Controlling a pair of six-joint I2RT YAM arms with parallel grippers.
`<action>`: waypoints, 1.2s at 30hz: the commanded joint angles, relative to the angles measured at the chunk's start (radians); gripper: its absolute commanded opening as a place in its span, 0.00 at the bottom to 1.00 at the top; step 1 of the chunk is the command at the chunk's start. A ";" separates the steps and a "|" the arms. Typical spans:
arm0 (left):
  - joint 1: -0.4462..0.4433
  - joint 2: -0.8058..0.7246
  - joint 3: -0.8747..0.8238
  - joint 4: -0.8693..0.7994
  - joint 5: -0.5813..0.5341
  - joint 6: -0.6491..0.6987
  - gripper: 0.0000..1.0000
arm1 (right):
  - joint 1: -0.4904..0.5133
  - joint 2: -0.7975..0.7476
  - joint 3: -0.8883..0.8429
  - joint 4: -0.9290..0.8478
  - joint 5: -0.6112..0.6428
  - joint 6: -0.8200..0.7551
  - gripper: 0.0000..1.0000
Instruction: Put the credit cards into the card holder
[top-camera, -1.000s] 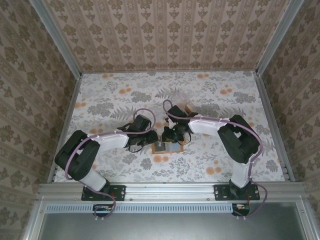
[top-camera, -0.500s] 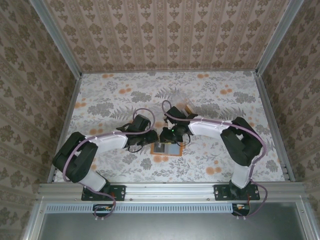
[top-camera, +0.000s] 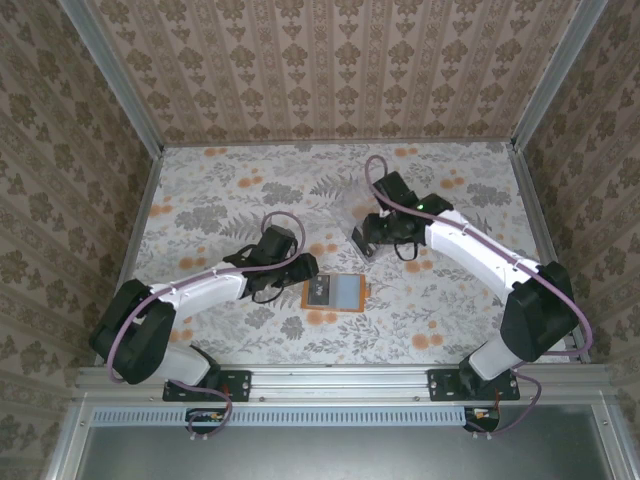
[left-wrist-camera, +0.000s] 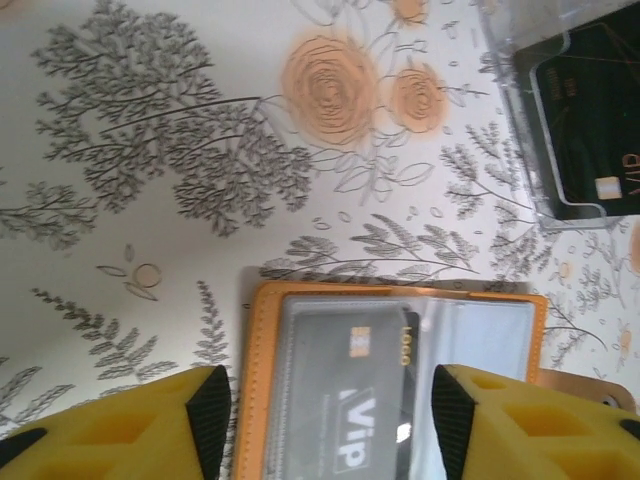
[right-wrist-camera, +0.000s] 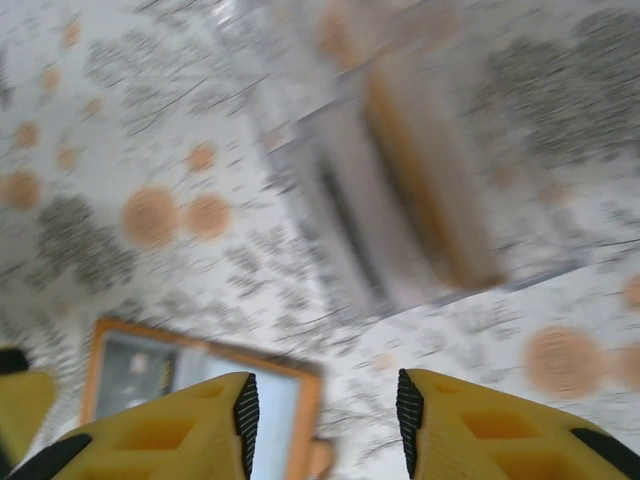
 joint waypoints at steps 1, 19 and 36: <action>-0.021 0.012 0.080 -0.016 -0.008 0.034 0.62 | -0.039 0.019 0.073 -0.115 0.106 -0.107 0.46; -0.059 0.152 0.205 0.023 -0.018 -0.015 0.70 | 0.049 0.228 0.208 -0.180 0.093 -0.223 0.36; -0.025 0.129 0.164 0.044 -0.024 -0.038 0.70 | 0.111 0.329 0.255 -0.207 0.197 -0.241 0.35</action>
